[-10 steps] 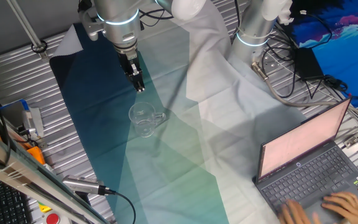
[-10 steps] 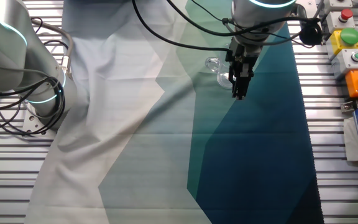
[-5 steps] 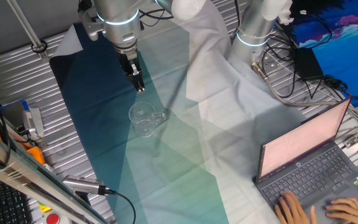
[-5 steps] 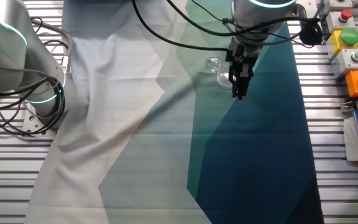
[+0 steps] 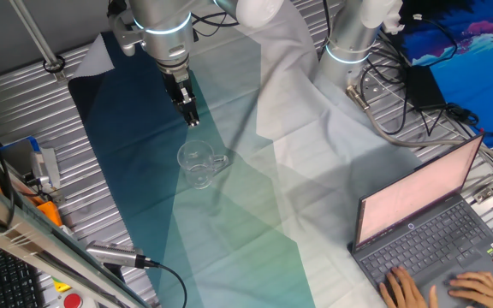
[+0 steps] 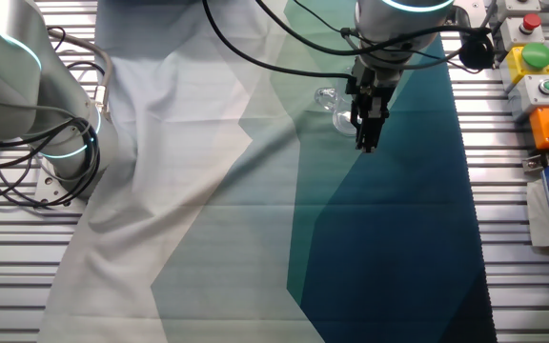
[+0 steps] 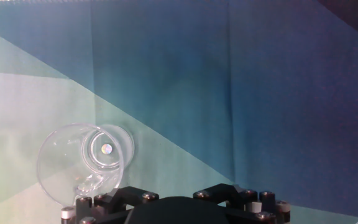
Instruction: Pick up the cup
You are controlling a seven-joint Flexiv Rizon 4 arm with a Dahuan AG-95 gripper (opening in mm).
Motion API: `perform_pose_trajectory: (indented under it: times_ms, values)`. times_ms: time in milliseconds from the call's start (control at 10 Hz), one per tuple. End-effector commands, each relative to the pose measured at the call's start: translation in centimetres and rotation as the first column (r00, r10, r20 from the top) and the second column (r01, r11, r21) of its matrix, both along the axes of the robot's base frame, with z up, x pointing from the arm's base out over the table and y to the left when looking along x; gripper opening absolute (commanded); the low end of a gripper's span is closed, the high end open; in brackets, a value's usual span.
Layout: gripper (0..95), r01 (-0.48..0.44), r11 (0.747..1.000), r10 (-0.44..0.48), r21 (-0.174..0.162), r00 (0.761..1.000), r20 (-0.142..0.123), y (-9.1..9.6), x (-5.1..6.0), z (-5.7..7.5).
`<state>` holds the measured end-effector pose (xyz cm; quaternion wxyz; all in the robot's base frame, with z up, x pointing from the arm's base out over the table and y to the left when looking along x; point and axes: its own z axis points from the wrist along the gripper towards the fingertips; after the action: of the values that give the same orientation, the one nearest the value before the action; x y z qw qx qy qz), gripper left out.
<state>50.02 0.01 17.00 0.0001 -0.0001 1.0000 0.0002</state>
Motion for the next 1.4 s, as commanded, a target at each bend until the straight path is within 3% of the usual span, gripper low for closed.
perform_pose_trajectory:
  times_ms: [100, 1400]
  values:
    - [0.0, 0.001, 1.0, -0.001, 0.01, 1.0, 0.019, -0.01, -0.02, 0.0]
    - [0.0, 0.001, 1.0, -0.001, 0.009, 1.0, 0.018, -0.01, -0.03, 0.0]
